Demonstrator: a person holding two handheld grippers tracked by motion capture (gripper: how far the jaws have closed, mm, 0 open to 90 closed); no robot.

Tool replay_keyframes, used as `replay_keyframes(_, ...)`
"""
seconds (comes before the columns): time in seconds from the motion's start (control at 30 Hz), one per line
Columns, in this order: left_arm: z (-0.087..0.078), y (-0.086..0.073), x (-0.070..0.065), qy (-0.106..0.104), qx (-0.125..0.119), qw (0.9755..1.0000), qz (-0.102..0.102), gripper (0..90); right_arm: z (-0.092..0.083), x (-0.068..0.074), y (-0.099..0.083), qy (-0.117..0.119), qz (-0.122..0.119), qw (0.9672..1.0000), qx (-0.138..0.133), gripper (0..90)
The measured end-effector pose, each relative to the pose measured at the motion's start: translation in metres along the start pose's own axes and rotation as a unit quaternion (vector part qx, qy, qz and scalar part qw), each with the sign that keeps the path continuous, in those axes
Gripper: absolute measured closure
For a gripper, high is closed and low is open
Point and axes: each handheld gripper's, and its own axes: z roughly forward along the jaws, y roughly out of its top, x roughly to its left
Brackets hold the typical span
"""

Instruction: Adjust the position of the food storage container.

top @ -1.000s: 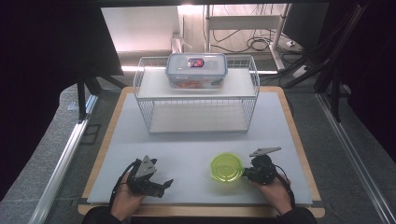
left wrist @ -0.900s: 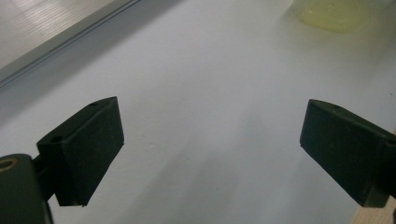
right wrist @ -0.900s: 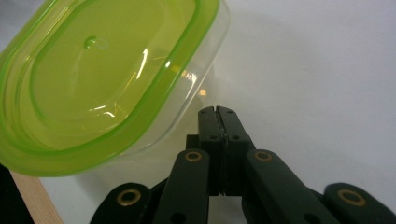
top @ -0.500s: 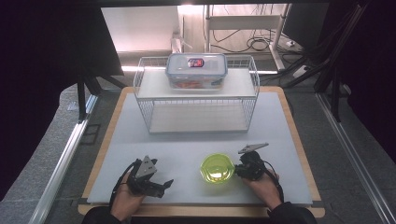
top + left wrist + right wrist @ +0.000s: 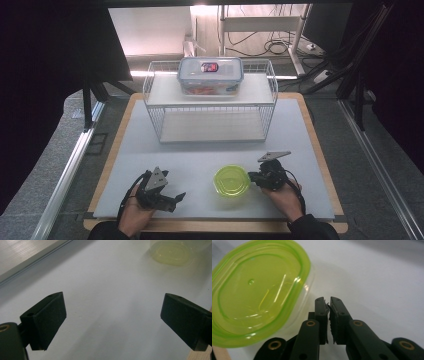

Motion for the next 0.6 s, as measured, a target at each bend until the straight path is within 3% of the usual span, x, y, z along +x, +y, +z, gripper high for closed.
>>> replay_keyframes(0.37,0.0,-0.001,0.001,0.001,0.002,1.0,0.001,6.0,-0.02,-0.007,-0.002,-0.053,-0.022,0.9978,-0.033,56.0)
replay_keyframes(0.6,0.003,-0.004,0.002,0.005,0.003,0.9999,0.008,4.9,-0.03,-0.007,-0.005,-0.073,-0.033,0.9955,-0.05,39.2)
